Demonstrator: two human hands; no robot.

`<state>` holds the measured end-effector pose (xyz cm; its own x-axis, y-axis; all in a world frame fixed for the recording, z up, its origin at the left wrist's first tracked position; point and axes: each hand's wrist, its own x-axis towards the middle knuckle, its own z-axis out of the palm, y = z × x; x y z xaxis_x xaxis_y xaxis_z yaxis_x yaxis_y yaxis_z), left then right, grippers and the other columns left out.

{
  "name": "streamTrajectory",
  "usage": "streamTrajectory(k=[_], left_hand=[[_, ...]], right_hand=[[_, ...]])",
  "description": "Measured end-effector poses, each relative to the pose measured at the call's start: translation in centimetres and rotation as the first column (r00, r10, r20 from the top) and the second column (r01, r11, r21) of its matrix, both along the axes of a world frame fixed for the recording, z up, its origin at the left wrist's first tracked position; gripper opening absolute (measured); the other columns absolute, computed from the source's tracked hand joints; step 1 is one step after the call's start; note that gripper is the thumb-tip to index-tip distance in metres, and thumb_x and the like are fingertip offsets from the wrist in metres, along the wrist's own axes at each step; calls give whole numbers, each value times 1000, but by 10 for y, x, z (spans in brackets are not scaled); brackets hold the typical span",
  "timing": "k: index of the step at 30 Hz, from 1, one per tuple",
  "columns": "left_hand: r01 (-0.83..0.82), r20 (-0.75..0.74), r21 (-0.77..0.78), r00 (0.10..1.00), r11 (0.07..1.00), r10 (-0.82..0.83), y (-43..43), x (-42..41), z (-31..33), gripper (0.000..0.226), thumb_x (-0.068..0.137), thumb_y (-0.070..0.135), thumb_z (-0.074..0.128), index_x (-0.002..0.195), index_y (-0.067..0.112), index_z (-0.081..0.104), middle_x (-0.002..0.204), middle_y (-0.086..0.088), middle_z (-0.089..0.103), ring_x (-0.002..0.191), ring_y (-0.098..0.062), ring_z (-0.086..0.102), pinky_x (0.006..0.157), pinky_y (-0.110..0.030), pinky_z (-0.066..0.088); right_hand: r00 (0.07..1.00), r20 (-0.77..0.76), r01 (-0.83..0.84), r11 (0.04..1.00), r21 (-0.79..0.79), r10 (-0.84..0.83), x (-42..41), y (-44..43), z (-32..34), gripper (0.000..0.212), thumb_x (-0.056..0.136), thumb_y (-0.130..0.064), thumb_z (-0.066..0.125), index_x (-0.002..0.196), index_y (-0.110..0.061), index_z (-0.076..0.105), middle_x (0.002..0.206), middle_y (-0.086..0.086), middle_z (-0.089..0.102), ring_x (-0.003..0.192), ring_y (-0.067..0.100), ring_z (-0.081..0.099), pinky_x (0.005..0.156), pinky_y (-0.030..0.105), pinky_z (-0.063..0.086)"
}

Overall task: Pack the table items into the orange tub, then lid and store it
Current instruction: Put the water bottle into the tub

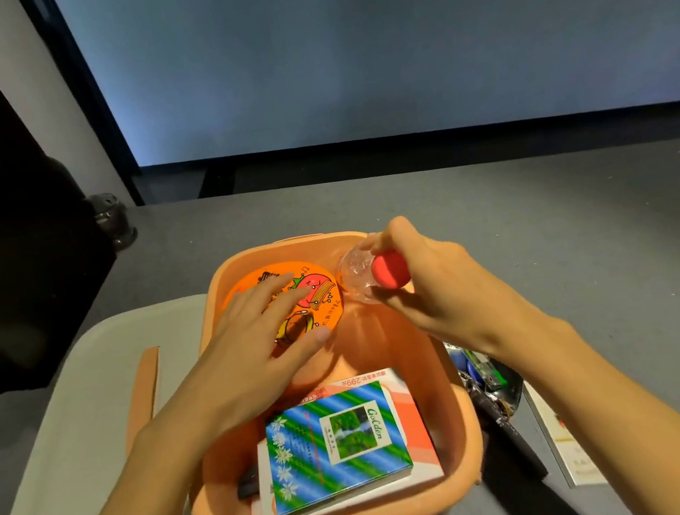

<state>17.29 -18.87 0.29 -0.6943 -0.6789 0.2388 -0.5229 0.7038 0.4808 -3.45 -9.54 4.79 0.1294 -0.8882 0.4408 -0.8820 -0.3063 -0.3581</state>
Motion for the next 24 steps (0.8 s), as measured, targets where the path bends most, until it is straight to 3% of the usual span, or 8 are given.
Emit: streamTrajectory(k=[3, 8, 10, 13, 15, 20, 22, 24], left_hand=[[41, 46, 7, 998, 999, -41, 6, -7, -2, 69, 75, 76, 20, 130, 40, 42, 146, 14, 30, 136, -7, 19, 114, -41, 16], [-48, 234, 50, 972, 998, 35, -6, -6, -6, 63, 80, 74, 15, 127, 45, 45, 149, 15, 27, 139, -9, 16, 115, -44, 7], [-55, 282, 84, 959, 995, 29, -9, -4, -7, 68, 73, 74, 12, 129, 48, 40, 150, 17, 23, 140, -6, 13, 115, -44, 4], [-61, 345, 65, 938, 996, 35, -8, -5, -8, 76, 67, 78, 4, 133, 51, 29, 152, 18, 14, 140, -4, 5, 115, -45, 0], [-61, 373, 47, 927, 997, 39, -6, -5, -9, 76, 67, 78, 1, 136, 52, 21, 153, 18, 7, 140, -3, -1, 116, -43, -4], [-76, 317, 71, 947, 995, 50, -5, -6, -8, 79, 68, 76, 2, 138, 46, 24, 154, 15, 8, 140, -2, 0, 115, -36, -2], [-88, 233, 94, 970, 992, 64, -6, -5, -7, 80, 72, 79, 4, 138, 41, 29, 154, 12, 15, 140, -4, 7, 115, -34, 3], [-77, 132, 121, 989, 990, 61, -4, -4, -6, 80, 74, 80, 7, 136, 38, 34, 151, 10, 24, 138, -3, 14, 115, -30, 9]], right_hand=[[998, 48, 31, 999, 9, -31, -8, -3, -2, 34, 84, -18, 65, 104, -10, 38, 119, 9, 61, 88, 25, 61, 70, 32, 49], [994, 95, 45, 995, 88, -53, -10, -9, -20, 38, 85, -27, 65, 108, -14, 38, 115, 6, 61, 83, 15, 59, 67, 26, 52], [988, 138, 55, 994, 94, -68, -10, -12, -26, 40, 84, -30, 65, 110, -16, 38, 116, 6, 61, 87, 16, 62, 70, 31, 55], [984, 164, 53, 991, 125, -73, -12, -18, -35, 40, 83, -29, 66, 110, -19, 37, 123, 0, 58, 87, 10, 61, 72, 21, 51], [974, 201, 66, 982, 174, -101, -13, -21, -41, 44, 81, -31, 69, 111, -20, 39, 126, -5, 56, 96, 13, 61, 78, 26, 52], [853, 477, 69, 951, 302, -214, -17, -19, -38, 52, 65, -75, 55, 100, -36, 50, 111, -19, 63, 100, -1, 58, 84, 28, 49], [785, 583, -3, 940, 342, -209, -23, -17, -36, 50, 74, -73, 47, 110, -39, 50, 105, -16, 68, 107, 2, 58, 94, 33, 43], [825, 531, -64, 901, 430, -194, -25, -16, -36, 53, 82, -63, 48, 129, -41, 39, 98, -20, 70, 120, 3, 51, 109, 41, 28]])
